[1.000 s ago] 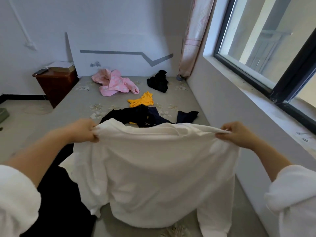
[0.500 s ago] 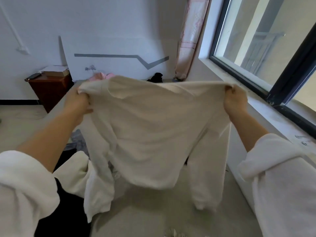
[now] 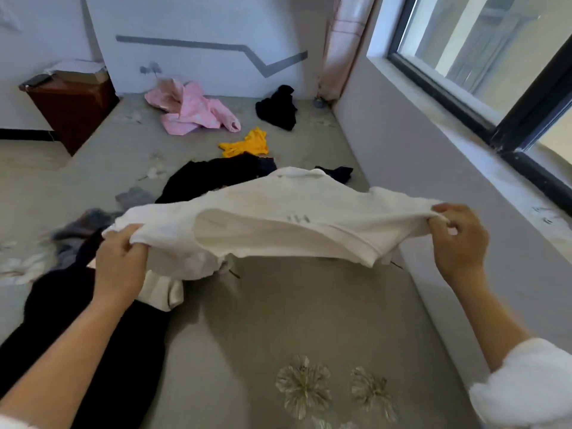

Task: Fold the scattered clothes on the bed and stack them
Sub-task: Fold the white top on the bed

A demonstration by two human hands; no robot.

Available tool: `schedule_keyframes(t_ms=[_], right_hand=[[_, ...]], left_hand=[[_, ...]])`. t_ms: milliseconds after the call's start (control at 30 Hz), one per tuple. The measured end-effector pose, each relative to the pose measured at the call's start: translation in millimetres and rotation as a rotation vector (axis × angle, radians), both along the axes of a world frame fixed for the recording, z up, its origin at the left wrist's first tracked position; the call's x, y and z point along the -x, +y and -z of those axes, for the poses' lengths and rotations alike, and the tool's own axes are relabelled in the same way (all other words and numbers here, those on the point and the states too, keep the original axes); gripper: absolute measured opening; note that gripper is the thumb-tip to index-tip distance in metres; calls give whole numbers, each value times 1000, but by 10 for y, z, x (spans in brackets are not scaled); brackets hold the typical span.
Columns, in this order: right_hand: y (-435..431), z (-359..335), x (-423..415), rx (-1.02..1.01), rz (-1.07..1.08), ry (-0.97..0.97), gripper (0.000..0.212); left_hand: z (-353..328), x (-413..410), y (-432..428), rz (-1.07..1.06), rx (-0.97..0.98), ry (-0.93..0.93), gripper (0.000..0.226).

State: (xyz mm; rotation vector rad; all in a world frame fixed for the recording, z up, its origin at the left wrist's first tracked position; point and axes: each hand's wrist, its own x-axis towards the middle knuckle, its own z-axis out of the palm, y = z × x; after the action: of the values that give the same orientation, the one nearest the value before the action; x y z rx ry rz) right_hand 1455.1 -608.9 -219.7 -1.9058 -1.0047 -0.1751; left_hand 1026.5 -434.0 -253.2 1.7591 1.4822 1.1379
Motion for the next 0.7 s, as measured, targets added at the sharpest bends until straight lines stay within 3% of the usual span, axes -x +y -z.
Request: schedule_keyframes(t_ms=[100, 167, 267, 333, 400, 467, 633, 700], right_hand=[[-320, 609, 113, 289, -48, 163, 23], [-493, 1013, 226, 525, -96, 267, 28], [-707, 1588, 404, 866, -170, 338, 38], [-822, 1873, 515, 1030, -192, 379, 39], [-921, 2062, 572, 1156, -165, 393, 42], [-1004, 2156, 595, 1258, -127, 383, 38], [-1232, 2350, 678, 1529, -100, 300, 9], [-1322, 2542, 781, 1470, -92, 358, 29]], left_hand=[[635, 153, -443, 23, 387, 125, 34], [1046, 211, -667, -1, 767, -1, 41], [1434, 168, -966, -133, 1169, -313, 19], [1644, 85, -1119, -203, 1227, -405, 23], [1806, 28, -1241, -262, 1188, -331, 6], [2012, 77, -1320, -256, 1154, -177, 35], [2365, 311, -1525, -112, 1176, 227, 54], [2501, 328, -1642, -97, 1211, 225, 57]])
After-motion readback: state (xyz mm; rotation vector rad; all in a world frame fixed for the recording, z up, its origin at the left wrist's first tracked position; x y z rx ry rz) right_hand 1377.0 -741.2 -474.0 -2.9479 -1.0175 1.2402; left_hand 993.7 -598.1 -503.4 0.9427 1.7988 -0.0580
